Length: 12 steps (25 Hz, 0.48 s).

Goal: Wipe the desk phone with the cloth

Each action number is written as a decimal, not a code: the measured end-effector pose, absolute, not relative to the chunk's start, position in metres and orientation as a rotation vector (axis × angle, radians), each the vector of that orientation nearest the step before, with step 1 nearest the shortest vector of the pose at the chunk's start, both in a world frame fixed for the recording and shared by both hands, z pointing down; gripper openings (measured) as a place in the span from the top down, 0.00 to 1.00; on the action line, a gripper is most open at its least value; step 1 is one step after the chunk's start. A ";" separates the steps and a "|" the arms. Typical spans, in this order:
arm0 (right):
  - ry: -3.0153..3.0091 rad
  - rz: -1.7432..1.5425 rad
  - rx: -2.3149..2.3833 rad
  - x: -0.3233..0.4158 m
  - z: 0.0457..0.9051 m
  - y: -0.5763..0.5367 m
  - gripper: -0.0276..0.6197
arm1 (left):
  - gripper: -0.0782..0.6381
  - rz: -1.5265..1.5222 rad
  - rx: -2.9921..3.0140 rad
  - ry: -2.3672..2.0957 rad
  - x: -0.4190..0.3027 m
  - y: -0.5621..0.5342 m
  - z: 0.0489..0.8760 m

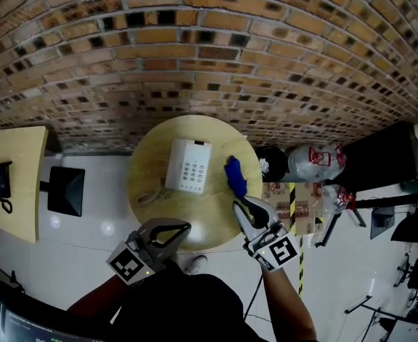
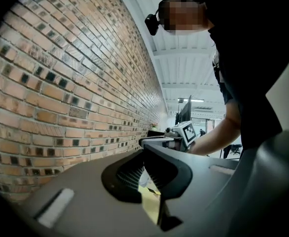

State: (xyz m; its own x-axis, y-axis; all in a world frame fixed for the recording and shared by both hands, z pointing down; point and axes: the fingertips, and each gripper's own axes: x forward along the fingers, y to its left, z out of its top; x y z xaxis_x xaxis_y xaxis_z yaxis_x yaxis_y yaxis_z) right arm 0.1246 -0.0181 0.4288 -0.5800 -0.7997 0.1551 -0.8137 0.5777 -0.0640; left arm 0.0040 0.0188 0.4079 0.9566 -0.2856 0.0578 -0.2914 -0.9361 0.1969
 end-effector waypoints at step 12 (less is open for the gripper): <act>-2.899 0.153 1.118 0.061 0.376 0.136 0.95 | 0.91 -0.017 2.953 -0.490 0.013 0.137 0.370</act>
